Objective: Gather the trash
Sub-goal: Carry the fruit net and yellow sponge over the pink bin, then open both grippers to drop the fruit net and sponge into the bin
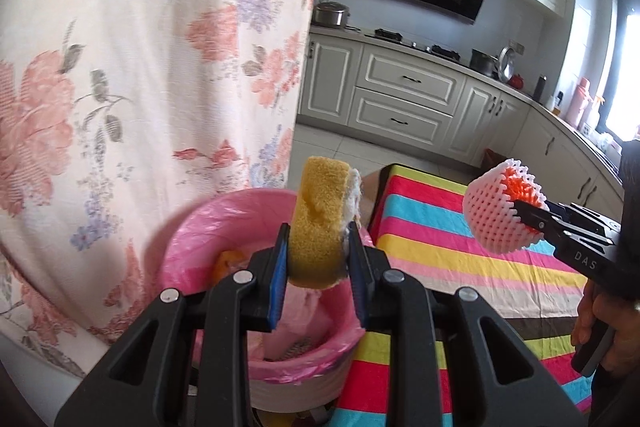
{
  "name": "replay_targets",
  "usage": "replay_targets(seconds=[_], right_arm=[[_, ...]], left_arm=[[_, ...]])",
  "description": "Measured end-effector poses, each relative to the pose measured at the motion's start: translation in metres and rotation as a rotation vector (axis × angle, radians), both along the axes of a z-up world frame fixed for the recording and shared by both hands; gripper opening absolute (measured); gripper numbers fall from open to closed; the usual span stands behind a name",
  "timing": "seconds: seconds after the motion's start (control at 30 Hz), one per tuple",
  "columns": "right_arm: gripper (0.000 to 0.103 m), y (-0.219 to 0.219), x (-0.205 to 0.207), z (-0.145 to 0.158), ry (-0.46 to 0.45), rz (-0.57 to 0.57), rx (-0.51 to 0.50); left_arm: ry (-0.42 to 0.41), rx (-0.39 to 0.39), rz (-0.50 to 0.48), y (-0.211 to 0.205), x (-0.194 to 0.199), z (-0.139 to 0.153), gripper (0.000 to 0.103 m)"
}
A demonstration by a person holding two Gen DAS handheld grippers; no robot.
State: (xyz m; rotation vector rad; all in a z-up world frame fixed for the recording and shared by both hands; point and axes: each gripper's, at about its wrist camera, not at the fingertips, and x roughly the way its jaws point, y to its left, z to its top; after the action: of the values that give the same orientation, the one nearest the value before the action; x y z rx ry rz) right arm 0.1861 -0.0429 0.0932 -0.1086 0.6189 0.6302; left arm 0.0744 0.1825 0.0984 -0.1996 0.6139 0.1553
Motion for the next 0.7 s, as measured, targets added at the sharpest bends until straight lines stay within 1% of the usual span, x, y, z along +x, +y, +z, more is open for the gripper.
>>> replay_targets(seconds=[0.27, 0.5, 0.7], right_arm=[[0.035, 0.06, -0.005, 0.006, -0.001, 0.084, -0.016], [0.035, 0.105, -0.003, 0.001, 0.025, 0.14, -0.017], [0.036, 0.135, -0.001, -0.007, 0.03, 0.179, -0.042]], left_arm=[[-0.01, -0.013, 0.063, 0.032, -0.011, 0.002, 0.026], [-0.003, -0.02, 0.095, 0.054, -0.012, -0.001, 0.027], [0.01, -0.032, 0.115, 0.068, -0.005, -0.007, 0.028]])
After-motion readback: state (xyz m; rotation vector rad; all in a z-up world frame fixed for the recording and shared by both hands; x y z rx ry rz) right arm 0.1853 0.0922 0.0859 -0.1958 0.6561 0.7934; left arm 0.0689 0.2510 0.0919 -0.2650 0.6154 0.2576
